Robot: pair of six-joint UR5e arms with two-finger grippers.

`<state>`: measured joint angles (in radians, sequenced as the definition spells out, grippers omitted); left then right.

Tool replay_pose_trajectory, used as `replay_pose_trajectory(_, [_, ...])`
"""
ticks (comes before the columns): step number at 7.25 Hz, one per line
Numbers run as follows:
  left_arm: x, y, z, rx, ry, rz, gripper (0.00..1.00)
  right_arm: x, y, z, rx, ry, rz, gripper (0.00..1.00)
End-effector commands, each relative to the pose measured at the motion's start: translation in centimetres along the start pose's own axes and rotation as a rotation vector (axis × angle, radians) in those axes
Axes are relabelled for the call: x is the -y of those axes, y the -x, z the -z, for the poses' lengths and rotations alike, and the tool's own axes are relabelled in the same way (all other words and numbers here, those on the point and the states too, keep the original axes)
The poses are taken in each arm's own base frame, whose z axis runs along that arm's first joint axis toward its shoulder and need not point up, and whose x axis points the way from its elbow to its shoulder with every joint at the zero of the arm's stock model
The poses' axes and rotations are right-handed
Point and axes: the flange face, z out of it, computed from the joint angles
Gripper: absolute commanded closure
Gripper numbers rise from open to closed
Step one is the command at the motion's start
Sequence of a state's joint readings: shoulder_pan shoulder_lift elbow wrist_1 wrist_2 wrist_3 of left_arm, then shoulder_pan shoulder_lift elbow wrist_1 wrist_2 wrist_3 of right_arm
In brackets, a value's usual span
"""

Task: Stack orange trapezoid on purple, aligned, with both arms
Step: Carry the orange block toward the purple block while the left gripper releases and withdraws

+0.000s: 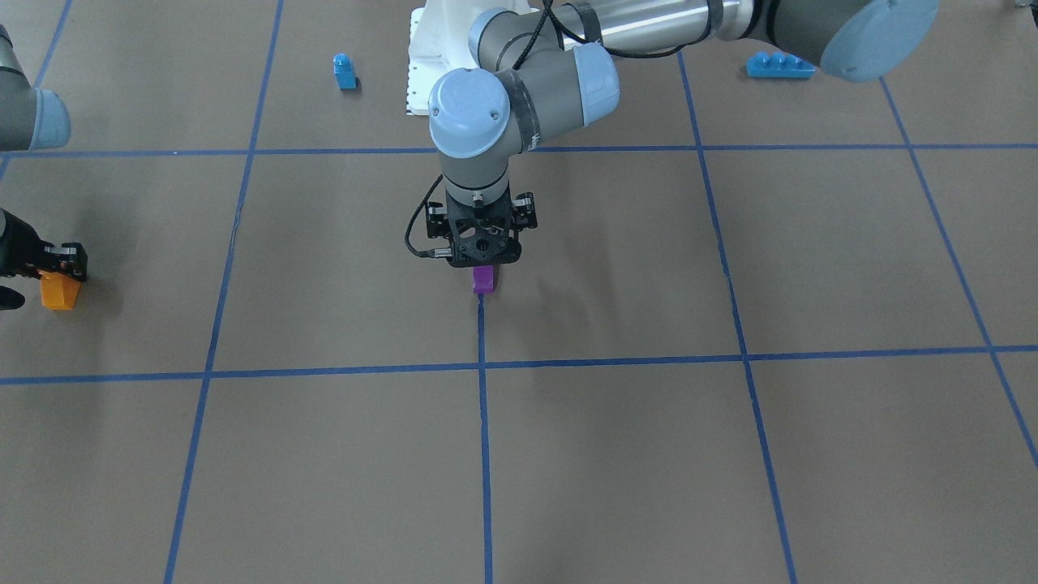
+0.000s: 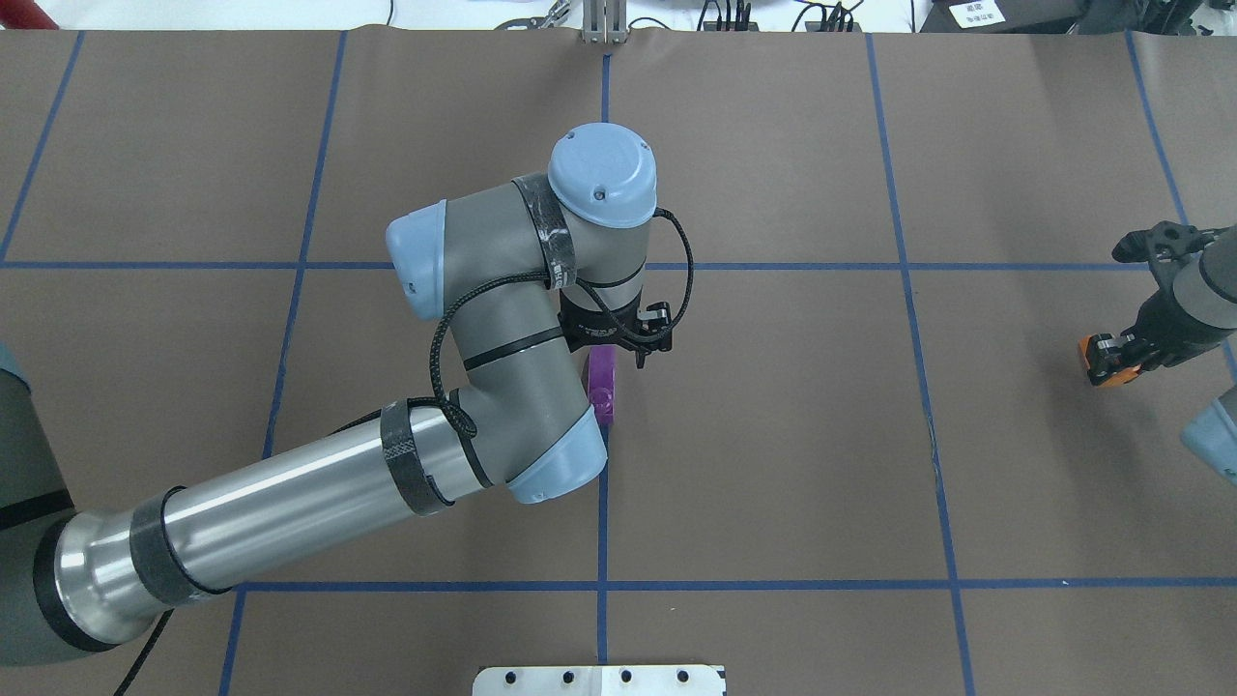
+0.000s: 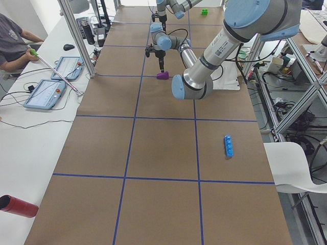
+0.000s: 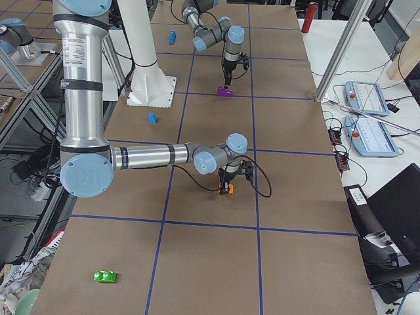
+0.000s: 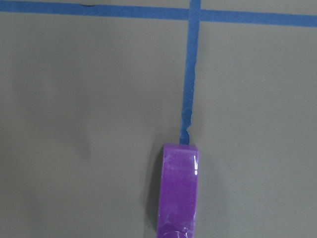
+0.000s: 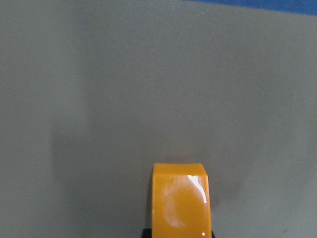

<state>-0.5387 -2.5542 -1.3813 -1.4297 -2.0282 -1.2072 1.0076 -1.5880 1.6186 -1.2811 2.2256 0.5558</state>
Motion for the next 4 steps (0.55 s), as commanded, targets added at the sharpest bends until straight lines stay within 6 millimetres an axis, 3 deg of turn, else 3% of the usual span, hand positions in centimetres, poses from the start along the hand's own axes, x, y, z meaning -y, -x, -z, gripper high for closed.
replay_pose_trajectory(1, [0.1,0.1,0.7,-0.011,-0.006,-0.002,0.00,0.5,5.0,6.0,0.046,-0.051,-0.006,1.00])
replay_pose_trajectory(2, [-0.3,1.7,1.3,-0.028,-0.016,-0.018,0.00,2.4,10.9,9.2,0.087,-0.079,-0.101,1.00])
replay_pose_trajectory(4, [-1.5,9.1,1.2,-0.039,-0.037,-0.081,0.00,2.3,25.6,9.7,0.151,-0.100,-0.159,1.00])
